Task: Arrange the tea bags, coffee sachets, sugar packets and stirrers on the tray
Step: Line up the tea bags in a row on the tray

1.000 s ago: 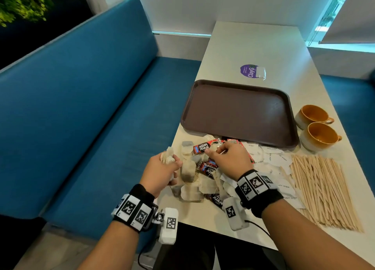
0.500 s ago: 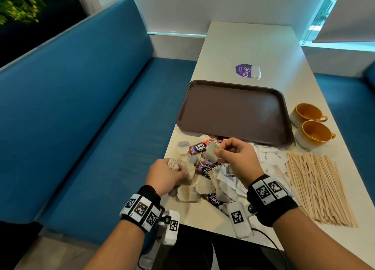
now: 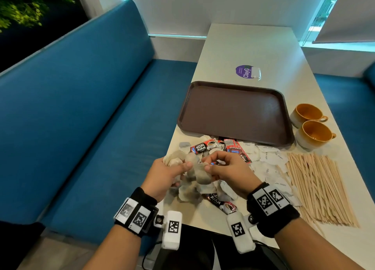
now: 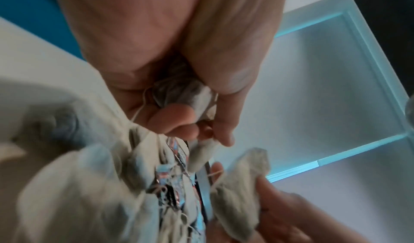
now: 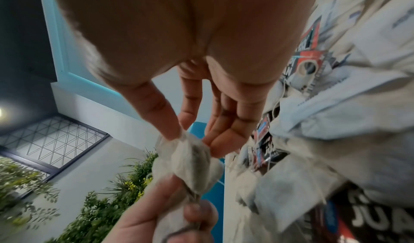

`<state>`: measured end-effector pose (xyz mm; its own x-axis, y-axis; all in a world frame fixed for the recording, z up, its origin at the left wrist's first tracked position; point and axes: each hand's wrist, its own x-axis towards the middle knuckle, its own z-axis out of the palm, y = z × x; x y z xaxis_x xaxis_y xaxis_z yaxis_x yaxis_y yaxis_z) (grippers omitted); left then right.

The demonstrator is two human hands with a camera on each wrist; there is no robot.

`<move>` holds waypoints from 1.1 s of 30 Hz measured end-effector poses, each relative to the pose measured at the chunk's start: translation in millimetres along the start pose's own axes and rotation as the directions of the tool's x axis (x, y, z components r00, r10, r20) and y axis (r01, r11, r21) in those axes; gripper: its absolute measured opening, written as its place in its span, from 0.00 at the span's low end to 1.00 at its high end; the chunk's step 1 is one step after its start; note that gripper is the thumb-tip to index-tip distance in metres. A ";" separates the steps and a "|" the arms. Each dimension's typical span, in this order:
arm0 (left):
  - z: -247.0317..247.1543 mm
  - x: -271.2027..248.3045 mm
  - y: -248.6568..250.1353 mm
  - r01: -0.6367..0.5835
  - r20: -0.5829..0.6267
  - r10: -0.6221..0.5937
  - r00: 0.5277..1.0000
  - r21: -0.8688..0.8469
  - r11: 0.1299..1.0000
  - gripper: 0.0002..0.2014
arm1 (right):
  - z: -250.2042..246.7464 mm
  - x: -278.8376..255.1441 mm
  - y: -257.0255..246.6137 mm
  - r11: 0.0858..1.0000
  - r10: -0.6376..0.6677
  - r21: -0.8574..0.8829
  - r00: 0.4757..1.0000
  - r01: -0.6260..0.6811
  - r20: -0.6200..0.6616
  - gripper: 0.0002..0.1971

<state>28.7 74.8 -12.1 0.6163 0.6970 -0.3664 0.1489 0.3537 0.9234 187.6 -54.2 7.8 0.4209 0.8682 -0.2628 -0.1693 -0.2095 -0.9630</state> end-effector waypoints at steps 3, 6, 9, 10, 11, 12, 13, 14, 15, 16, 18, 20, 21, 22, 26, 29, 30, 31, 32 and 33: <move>7.9 -6.7 0.4 0.037 0.080 -0.029 0.996 -0.099 0.994 0.05 | 5.6 -0.5 0.4 0.999 -0.038 0.012 0.999 0.038 -0.035 0.08; 12.0 -11.1 0.3 0.094 0.121 -0.075 0.990 -0.155 0.983 0.17 | 7.3 -2.6 -2.4 0.994 -0.110 -0.004 0.990 0.110 -0.090 0.04; 13.3 -14.6 1.3 0.138 0.167 -0.100 0.981 -0.240 0.961 0.16 | 2.7 -1.9 -1.2 0.982 -0.176 -0.092 0.974 0.164 -0.139 0.06; 13.0 -15.3 1.6 0.153 0.178 -0.105 0.978 -0.278 0.948 0.15 | 0.7 -1.5 -1.4 0.978 -0.190 -0.117 0.970 0.174 -0.152 0.08; 12.7 -16.5 2.4 0.166 0.199 -0.106 0.974 -0.317 0.934 0.16 | -1.5 -1.7 -1.7 0.977 -0.197 -0.120 0.967 0.179 -0.160 0.10; 12.4 -18.2 3.4 0.173 0.227 -0.096 0.969 -0.349 0.921 0.18 | -2.9 -2.2 -2.7 0.979 -0.194 -0.099 0.967 0.179 -0.163 0.13; 12.0 -20.3 4.9 0.171 0.251 -0.079 0.965 -0.369 0.913 0.19 | -4.5 -2.8 -4.1 0.982 -0.185 -0.069 0.969 0.175 -0.163 0.15; 11.6 -21.6 5.4 0.159 0.262 -0.058 0.963 -0.383 0.910 0.19 | -6.2 -3.5 -5.8 0.985 -0.172 -0.041 0.971 0.167 -0.164 0.16; 11.4 -22.8 5.7 0.151 0.263 -0.047 0.964 -0.392 0.907 0.18 | -7.3 -4.4 -7.6 0.987 -0.161 -0.029 0.973 0.158 -0.169 0.17; 11.7 -23.9 5.8 0.150 0.260 -0.045 0.964 -0.400 0.904 0.17 | -8.1 -5.4 -8.8 0.989 -0.147 -0.035 0.973 0.143 -0.178 0.16; 12.4 -24.6 4.2 0.162 0.244 -0.061 0.968 -0.420 0.893 0.15 | -7.9 -8.5 -11.9 0.992 -0.123 -0.063 0.974 0.113 -0.192 0.13; 13.0 -22.8 0.8 0.176 0.212 -0.089 0.973 -0.439 0.881 0.14 | -4.9 -14.3 -16.9 0.995 -0.097 0.008 0.985 0.099 -0.141 0.10; 13.7 -22.4 0.4 0.184 0.201 -0.105 0.974 -0.432 0.883 0.15 | -1.5 -18.1 -19.4 0.992 -0.075 0.093 0.994 0.083 -0.084 0.09; 13.9 -20.8 -1.8 0.192 0.193 -0.119 0.974 -0.422 0.886 0.16 | 3.0 -21.6 -22.1 0.983 -0.048 0.174 0.999 0.051 -0.025 0.08; 16.5 -20.1 -8.2 0.252 0.279 -0.139 0.950 -0.424 0.870 0.27 | 20.7 -23.9 -21.8 0.974 0.010 0.224 0.999 -0.019 0.041 0.06; 17.9 -23.4 -10.6 0.227 0.389 -0.074 0.918 -0.363 0.904 0.36 | 27.1 -17.9 -15.7 0.996 0.008 0.091 0.999 -0.004 -0.046 0.05; 18.3 -25.9 -10.1 0.190 0.407 -0.039 0.912 -0.337 0.922 0.32 | 27.1 -16.1 -13.3 1.000 0.002 0.027 0.997 0.000 -0.072 0.05; 18.8 -27.6 -10.9 0.162 0.418 -0.011 0.908 -0.327 0.931 0.27 | 27.1 -14.2 -11.0 0.999 -0.006 -0.033 0.996 0.003 -0.088 0.05; 18.8 -28.5 -11.5 0.153 0.424 0.001 0.906 -0.329 0.932 0.25 | 26.9 -12.3 -8.8 0.997 -0.008 -0.079 0.995 0.000 -0.103 0.06; 19.2 -29.2 -10.8 0.160 0.429 0.002 0.903 -0.341 0.926 0.24 | 26.8 -10.9 -6.2 0.994 -0.007 -0.106 0.993 -0.005 -0.119 0.06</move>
<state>23.9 38.6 -9.2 0.8888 0.3629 -0.2799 -0.0273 0.6517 0.7580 160.2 -50.2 18.2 0.5248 0.8103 -0.2608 -0.0765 -0.2602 -0.9625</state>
